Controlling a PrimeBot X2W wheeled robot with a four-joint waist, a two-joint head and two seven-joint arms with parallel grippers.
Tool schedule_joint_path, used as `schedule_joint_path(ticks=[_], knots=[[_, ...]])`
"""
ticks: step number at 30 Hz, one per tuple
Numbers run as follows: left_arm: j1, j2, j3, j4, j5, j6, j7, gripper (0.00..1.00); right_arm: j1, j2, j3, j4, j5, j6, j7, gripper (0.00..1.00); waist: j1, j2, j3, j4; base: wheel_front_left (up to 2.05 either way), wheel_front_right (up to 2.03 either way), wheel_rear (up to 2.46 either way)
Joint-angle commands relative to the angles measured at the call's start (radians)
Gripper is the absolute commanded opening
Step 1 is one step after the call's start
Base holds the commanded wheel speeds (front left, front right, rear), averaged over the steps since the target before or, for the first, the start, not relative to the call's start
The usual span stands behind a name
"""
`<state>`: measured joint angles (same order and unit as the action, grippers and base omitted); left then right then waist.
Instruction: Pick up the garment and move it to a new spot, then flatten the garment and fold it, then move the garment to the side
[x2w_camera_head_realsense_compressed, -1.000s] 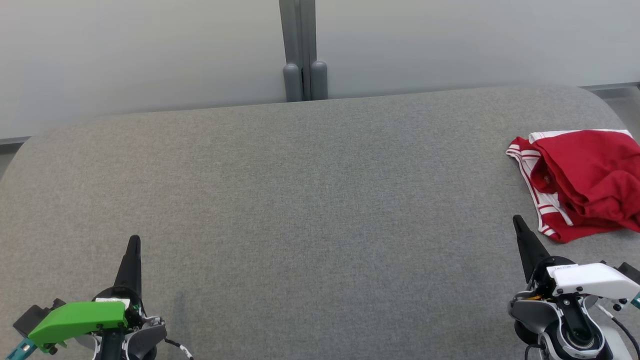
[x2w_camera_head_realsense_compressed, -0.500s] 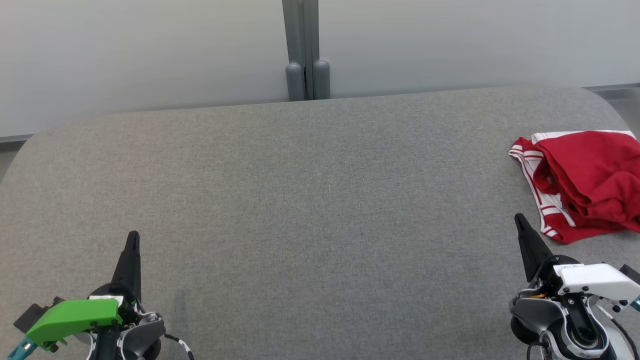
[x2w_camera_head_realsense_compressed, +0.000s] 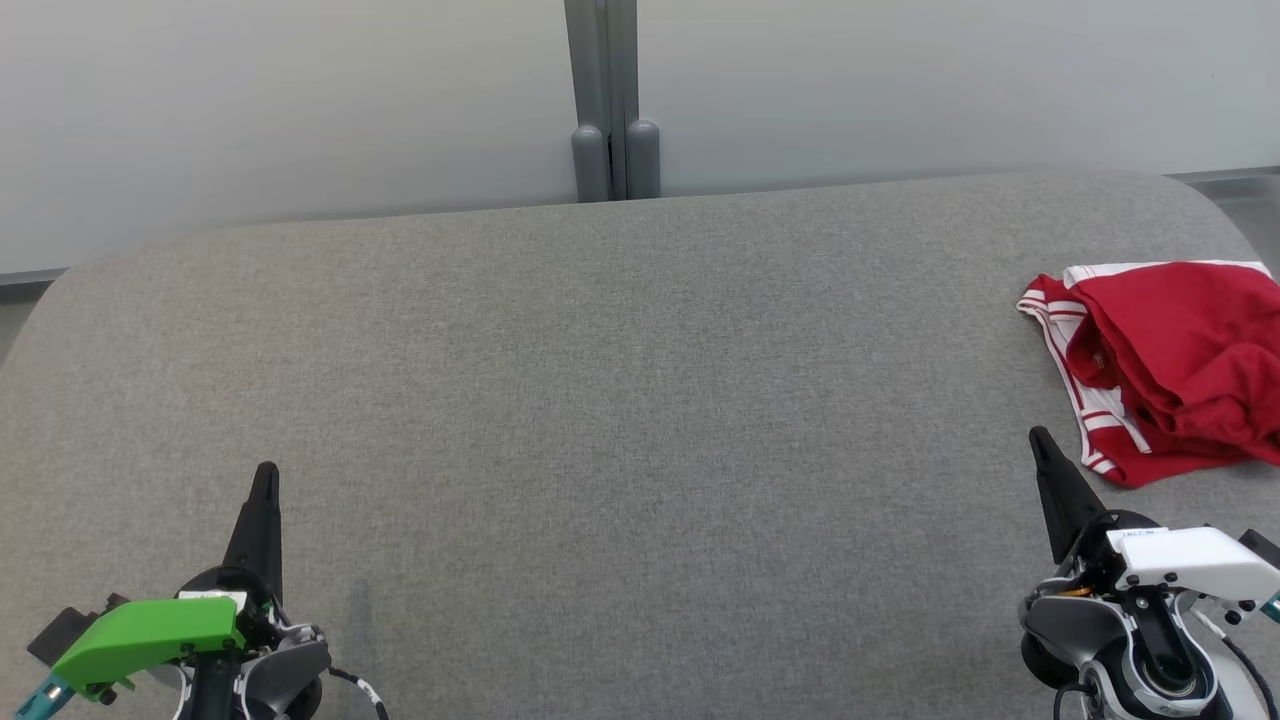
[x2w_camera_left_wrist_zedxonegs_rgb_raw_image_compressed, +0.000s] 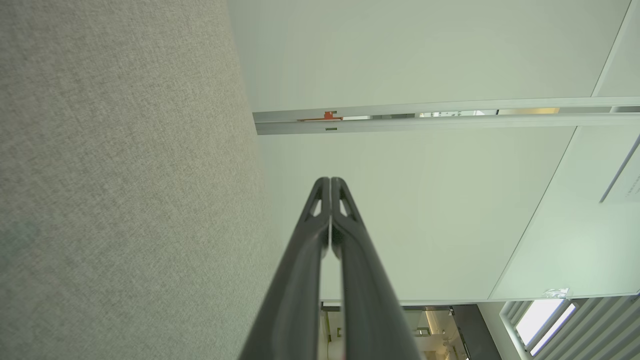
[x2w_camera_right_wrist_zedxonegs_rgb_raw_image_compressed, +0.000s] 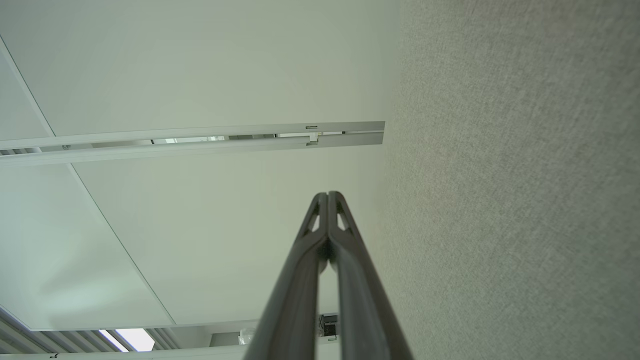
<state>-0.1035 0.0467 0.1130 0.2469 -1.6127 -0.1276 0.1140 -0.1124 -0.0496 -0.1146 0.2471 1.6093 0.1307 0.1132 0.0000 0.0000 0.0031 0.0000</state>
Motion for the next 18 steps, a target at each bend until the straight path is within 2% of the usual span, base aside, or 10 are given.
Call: schedule_joint_path(ticks=[1,18], knots=[[-0.011,0.007,0.003,-0.002,-0.001,-0.006,0.004,0.0,0.008,-0.001,-0.002,-0.006,0.007,0.0,0.004,0.0,0.0,0.0,0.0,0.0,0.0,0.0,0.0],[-0.011,0.007,0.003,-0.003,-0.001,-0.006,0.004,0.0,0.008,-0.001,-0.002,-0.005,0.007,0.0,0.004,0.0,0.0,0.0,0.0,0.0,0.0,0.0,0.0]])
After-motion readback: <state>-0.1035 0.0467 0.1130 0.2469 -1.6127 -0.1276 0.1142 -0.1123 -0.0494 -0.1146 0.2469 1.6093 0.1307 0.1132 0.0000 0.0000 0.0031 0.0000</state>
